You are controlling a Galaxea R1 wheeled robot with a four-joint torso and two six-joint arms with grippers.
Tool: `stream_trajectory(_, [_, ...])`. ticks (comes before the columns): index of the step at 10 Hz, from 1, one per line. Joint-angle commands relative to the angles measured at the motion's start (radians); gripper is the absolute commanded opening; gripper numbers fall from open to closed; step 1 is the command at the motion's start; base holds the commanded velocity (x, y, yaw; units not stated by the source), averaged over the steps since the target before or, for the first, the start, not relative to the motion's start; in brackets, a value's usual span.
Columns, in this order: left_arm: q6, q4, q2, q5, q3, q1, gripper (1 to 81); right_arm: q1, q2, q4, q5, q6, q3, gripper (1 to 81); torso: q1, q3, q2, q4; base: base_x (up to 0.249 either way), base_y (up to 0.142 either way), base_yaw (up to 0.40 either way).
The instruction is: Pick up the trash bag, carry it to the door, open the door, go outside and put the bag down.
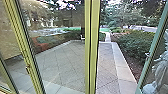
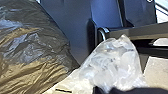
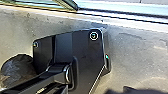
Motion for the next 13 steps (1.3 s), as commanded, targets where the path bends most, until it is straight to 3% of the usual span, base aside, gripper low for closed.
stream_trajectory(1, [0.004, 0.002, -0.007, 0.076, 0.003, -0.045, 1.0, -0.045, 0.064, 0.059, 0.067, -0.084, -0.094, 81.1, 0.0, 0.0, 0.0, 0.0, 0.0, 0.0, 0.0])
stream_trajectory(3, [0.004, 0.003, -0.005, 0.076, 0.003, -0.055, 1.0, -0.112, 0.15, 0.026, 0.113, -0.085, -0.169, 81.1, 0.0, 0.0, 0.0, 0.0, 0.0, 0.0, 0.0])
stream_trajectory(7, [0.006, 0.003, -0.005, 0.075, 0.003, -0.068, 1.0, -0.207, 0.355, 0.021, 0.176, -0.085, -0.422, 81.1, -0.001, 0.001, 0.0, 0.0, 0.0, 0.0, 0.0])
stream_trajectory(9, [0.006, 0.003, -0.005, 0.073, 0.003, -0.07, 1.0, -0.272, 0.449, -0.003, 0.314, -0.087, -0.553, 81.1, -0.001, 0.001, 0.0, 0.0, 0.0, 0.0, 0.0])
stream_trajectory(10, [0.006, 0.002, -0.004, 0.073, 0.001, -0.072, 1.0, -0.292, 0.498, -0.04, 0.35, -0.087, -0.62, 81.1, -0.001, 0.001, 0.0, 0.0, 0.0, 0.0, 0.0])
stream_trajectory(13, [0.006, 0.003, -0.004, 0.073, 0.001, -0.078, 1.0, -0.328, 0.636, -0.132, 0.35, -0.085, -0.789, 81.1, -0.001, 0.002, 0.0, 0.0, 0.0, 0.0, 0.0])
